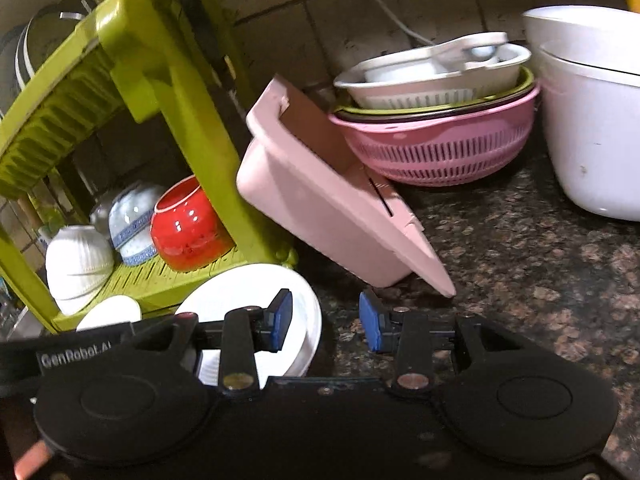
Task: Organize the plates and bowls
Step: 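Move both grippers to the large white bowl in front of the rack, then grasp the white bowl rim with the left gripper while the right gripper grasps beside it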
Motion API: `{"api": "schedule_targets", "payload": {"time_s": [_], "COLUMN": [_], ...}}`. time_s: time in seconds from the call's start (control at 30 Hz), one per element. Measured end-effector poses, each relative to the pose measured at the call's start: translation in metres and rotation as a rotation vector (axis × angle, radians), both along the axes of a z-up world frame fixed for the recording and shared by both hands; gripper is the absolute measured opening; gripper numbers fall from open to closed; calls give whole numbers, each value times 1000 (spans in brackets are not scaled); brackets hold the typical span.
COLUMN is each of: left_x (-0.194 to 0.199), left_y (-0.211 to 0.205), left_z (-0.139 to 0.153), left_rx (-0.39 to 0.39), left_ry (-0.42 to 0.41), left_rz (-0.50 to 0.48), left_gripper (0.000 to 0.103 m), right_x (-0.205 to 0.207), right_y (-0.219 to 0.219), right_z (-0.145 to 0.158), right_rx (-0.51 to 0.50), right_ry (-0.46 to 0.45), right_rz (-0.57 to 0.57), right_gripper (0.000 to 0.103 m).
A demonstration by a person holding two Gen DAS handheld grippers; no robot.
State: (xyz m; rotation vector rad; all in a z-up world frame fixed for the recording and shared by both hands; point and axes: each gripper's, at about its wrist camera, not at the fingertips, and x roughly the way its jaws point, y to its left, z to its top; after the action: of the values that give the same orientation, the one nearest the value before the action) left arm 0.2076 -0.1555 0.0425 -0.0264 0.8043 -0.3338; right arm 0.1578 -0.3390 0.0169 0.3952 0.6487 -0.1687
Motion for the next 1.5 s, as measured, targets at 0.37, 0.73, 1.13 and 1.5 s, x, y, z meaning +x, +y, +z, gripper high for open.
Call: {"api": "schedule_targets", "payload": {"time_s": [0.37, 0.73, 1.13, 1.5], "left_x": [17, 28, 17, -24], "left_y": [-2, -15, -6, 22], "left_z": [-12, -26, -26, -17], "left_rx": [1, 45, 38, 56], "left_ry": [25, 25, 67, 104], "left_rz": [-5, 2, -19, -3], "left_gripper": [55, 51, 33, 33], "right_x": [19, 31, 24, -19], "right_y": [13, 25, 32, 58], "right_z": [-16, -26, -22, -12], "right_rx": [-46, -84, -85, -74], "right_ry": [37, 51, 67, 89], "right_rz": [29, 42, 44, 94], "right_gripper": [40, 28, 20, 20]}}
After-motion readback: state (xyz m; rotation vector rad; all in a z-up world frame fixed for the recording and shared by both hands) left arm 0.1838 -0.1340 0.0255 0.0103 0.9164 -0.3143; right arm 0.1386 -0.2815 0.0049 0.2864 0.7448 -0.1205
